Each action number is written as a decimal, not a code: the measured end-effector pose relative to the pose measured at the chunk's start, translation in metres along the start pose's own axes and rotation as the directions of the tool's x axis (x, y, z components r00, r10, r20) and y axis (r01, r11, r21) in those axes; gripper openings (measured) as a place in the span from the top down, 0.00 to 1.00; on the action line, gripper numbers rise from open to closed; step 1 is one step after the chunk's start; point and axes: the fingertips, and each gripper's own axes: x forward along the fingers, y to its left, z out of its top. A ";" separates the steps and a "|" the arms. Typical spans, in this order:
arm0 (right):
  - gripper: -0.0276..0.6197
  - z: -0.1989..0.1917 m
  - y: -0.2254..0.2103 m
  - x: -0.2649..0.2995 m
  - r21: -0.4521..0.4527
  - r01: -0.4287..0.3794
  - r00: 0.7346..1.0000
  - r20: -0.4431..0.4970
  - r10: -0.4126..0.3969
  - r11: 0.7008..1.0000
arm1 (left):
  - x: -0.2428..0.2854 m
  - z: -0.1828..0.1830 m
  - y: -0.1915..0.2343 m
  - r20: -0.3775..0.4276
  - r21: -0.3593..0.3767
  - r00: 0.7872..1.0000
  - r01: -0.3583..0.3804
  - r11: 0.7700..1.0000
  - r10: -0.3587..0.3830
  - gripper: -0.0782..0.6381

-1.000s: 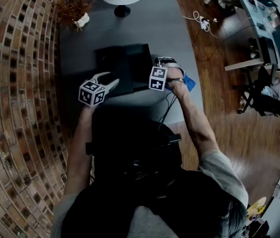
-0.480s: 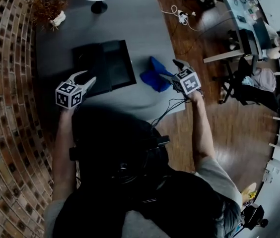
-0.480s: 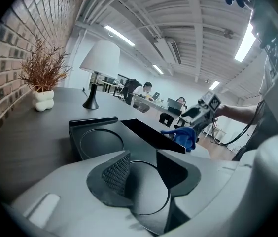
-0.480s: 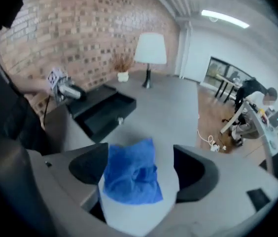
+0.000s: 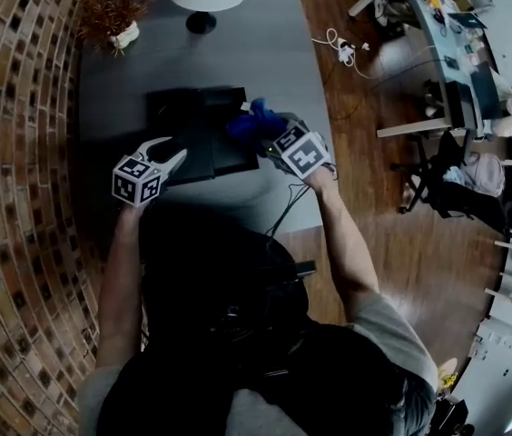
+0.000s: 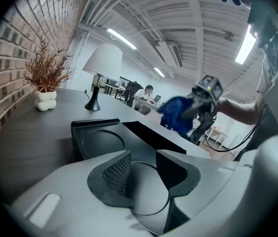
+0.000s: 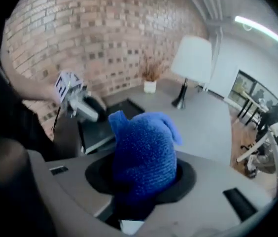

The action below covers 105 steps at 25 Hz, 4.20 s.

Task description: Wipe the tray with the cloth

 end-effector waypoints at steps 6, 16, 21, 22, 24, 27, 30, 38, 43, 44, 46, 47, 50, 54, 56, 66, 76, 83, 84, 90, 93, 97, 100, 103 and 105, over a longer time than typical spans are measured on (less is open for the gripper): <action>0.71 0.012 0.012 0.126 -0.185 -0.011 0.951 -0.304 -0.046 0.983 | 0.000 0.001 -0.001 0.016 -0.014 1.000 -0.010 1.000 0.010 0.66; 0.71 0.027 -0.010 0.182 -0.378 0.079 0.959 -0.222 -0.174 0.922 | -0.002 0.001 -0.001 0.040 -0.032 0.999 0.003 0.999 -0.002 0.66; 0.73 0.013 0.030 0.172 -0.499 -0.125 0.960 -0.280 -0.023 0.858 | -0.002 0.003 0.000 0.048 -0.027 0.999 -0.005 1.000 0.006 0.67; 0.73 0.005 0.044 0.166 -0.543 -0.187 0.951 -0.307 0.013 0.818 | -0.002 0.003 0.001 0.050 -0.028 0.999 -0.007 1.000 0.008 0.67; 0.73 -0.020 0.079 0.146 -0.638 -0.324 0.924 -0.372 0.090 0.698 | -0.003 0.003 0.001 0.053 -0.029 0.999 -0.010 1.000 0.012 0.67; 0.73 -0.054 0.116 0.120 -0.700 -0.479 0.870 -0.458 0.183 0.529 | -0.003 0.003 0.000 0.056 -0.028 0.998 -0.014 0.999 0.016 0.67; 0.73 -0.022 0.063 0.133 -0.635 -0.290 0.937 -0.342 0.076 0.717 | -0.003 0.003 0.000 0.060 -0.030 0.998 -0.016 0.999 0.018 0.67; 0.74 0.014 0.017 0.174 -0.431 -0.103 0.945 -0.325 -0.047 0.896 | -0.001 0.003 -0.001 0.056 -0.031 0.998 -0.018 0.999 0.020 0.67; 0.74 -0.043 0.103 0.134 -0.602 -0.452 0.862 -0.484 0.149 0.658 | -0.002 0.001 0.002 0.055 -0.015 0.998 -0.027 1.000 0.027 0.68; 0.74 -0.053 0.118 0.124 -0.642 -0.501 0.847 -0.502 0.176 0.580 | -0.002 0.001 0.002 0.053 -0.014 0.998 -0.029 0.999 0.029 0.68; 0.75 -0.071 0.130 0.111 -0.687 -0.574 0.811 -0.550 0.198 0.445 | -0.003 0.002 0.001 0.053 -0.012 0.998 -0.031 0.999 0.032 0.69; 0.75 -0.076 0.124 0.108 -0.692 -0.588 0.801 -0.570 0.184 0.419 | -0.002 0.002 0.001 0.053 -0.011 0.998 -0.032 0.999 0.033 0.69; 0.74 -0.042 0.063 0.122 -0.717 -0.395 0.880 -0.475 0.012 0.574 | 0.000 0.002 -0.001 0.049 0.002 0.998 -0.031 1.000 0.031 0.69; 0.73 0.018 -0.027 0.147 -0.733 0.019 0.888 -0.300 -0.348 0.680 | 0.001 0.000 0.000 0.045 0.005 0.998 -0.034 0.999 0.033 0.69; 0.73 0.012 -0.027 0.163 -0.774 -0.012 0.861 -0.331 -0.387 0.633 | 0.001 0.000 0.001 0.050 -0.001 0.998 -0.034 0.999 0.034 0.69; 0.75 -0.055 0.063 0.131 -0.830 -0.423 0.835 -0.513 -0.199 0.364 | -0.001 0.002 0.003 0.072 -0.021 0.997 -0.032 0.999 0.033 0.70; 0.73 -0.002 -0.008 0.135 -0.876 -0.182 0.822 -0.385 -0.419 0.447 | -0.001 0.003 0.001 0.072 -0.004 0.996 -0.043 0.999 0.044 0.71; 0.73 -0.024 -0.034 0.157 -0.935 -0.244 0.685 -0.353 -0.637 0.256 | -0.002 0.007 -0.001 0.082 -0.019 0.995 -0.048 0.999 0.049 0.71; 0.73 -0.027 -0.029 0.154 -0.929 -0.264 0.689 -0.369 -0.624 0.259 | -0.002 0.007 0.000 0.083 -0.018 0.995 -0.048 0.999 0.049 0.71; 0.73 -0.079 0.052 0.116 -0.780 -0.543 0.715 -0.624 -0.315 0.312 | -0.002 0.006 0.002 0.084 -0.016 0.995 -0.051 0.999 0.052 0.71; 0.73 -0.099 0.083 0.099 -0.671 -0.653 0.670 -0.728 -0.146 0.351 | -0.001 0.003 0.002 0.080 -0.011 0.996 -0.050 0.999 0.051 0.71; 0.72 -0.039 0.026 0.122 -0.850 -0.369 0.784 -0.502 -0.364 0.376 | -0.001 0.003 0.002 0.075 -0.006 0.996 -0.052 0.999 0.053 0.71; 0.72 0.004 -0.028 0.140 -0.963 -0.168 0.751 -0.264 -0.605 0.212 | -0.002 0.007 0.001 0.081 -0.011 0.995 -0.057 0.998 0.057 0.71; 0.72 -0.016 -0.043 0.152 -0.963 -0.231 0.702 -0.262 -0.662 0.136 | -0.002 0.007 0.000 0.085 -0.016 0.995 -0.055 0.998 0.057 0.71; 0.73 -0.028 -0.037 0.151 -0.947 -0.306 0.695 -0.289 -0.658 0.092 | -0.002 0.007 0.000 0.086 -0.016 0.995 -0.055 0.998 0.056 0.71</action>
